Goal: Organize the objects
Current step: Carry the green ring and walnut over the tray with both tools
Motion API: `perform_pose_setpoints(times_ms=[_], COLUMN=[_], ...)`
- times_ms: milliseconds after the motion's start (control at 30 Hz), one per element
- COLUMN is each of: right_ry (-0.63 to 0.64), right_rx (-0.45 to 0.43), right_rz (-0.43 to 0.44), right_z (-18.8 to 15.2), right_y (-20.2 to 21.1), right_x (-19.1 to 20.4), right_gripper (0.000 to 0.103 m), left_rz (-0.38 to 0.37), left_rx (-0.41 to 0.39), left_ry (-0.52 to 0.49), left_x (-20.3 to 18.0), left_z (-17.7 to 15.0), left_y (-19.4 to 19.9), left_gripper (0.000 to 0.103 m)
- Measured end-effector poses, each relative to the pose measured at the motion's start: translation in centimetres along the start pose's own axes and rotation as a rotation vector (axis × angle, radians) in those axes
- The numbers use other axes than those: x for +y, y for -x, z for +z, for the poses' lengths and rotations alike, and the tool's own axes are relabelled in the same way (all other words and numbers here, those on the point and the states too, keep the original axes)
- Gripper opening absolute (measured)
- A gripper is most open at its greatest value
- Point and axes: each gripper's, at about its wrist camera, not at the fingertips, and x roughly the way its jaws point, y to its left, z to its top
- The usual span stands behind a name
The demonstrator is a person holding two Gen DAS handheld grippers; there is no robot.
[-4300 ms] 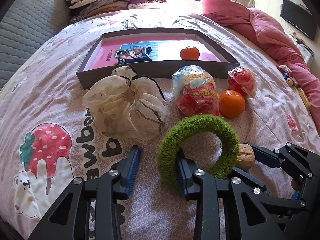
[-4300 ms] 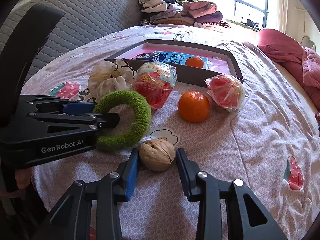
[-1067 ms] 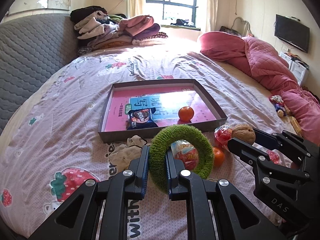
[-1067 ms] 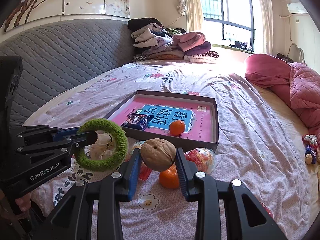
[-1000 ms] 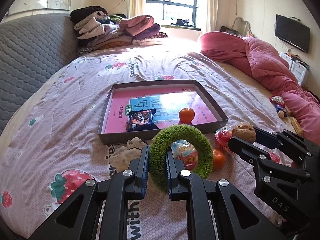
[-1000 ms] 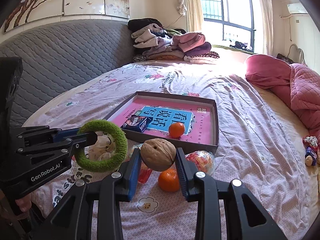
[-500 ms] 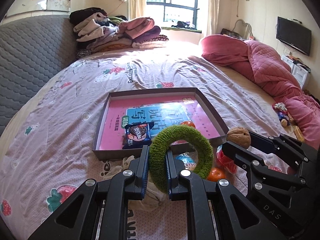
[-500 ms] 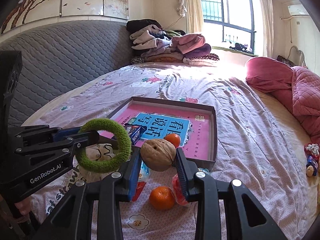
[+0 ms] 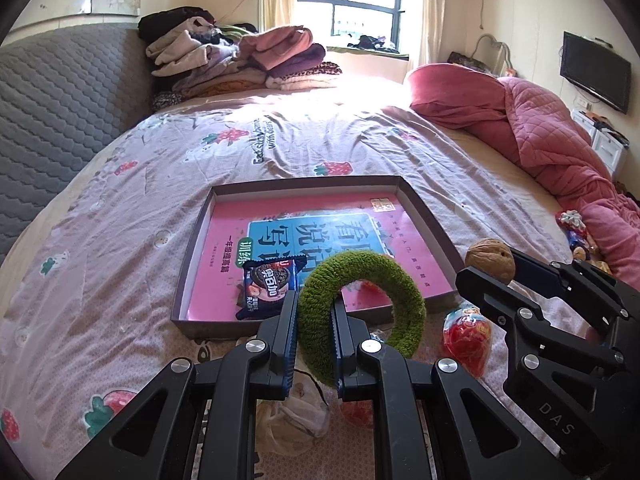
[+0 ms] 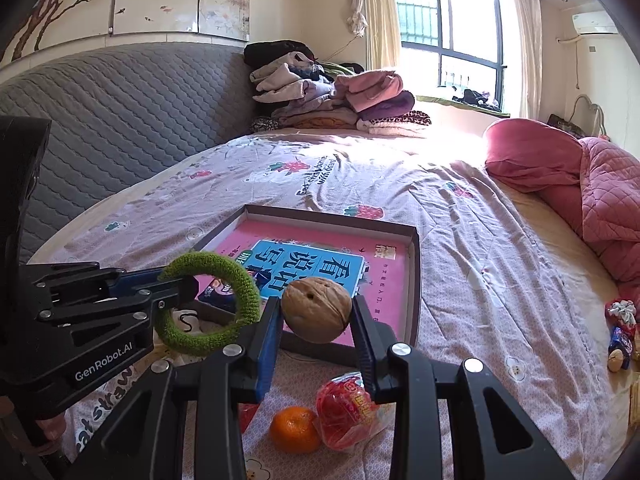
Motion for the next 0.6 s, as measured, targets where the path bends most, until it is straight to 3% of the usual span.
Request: perform_pose_setpoints(times_ms=[600], right_ry=[-0.001], right_rx=[0.032], right_rz=[-0.038], right_z=[0.8], right_y=[-3.3], right_x=[-2.2], right_gripper=[0.035], left_rz=[0.02], left_rx=[0.029], left_ry=[0.009], left_x=[-0.2], left_z=[2.2], left_y=[-4.0], left_gripper=[0.015])
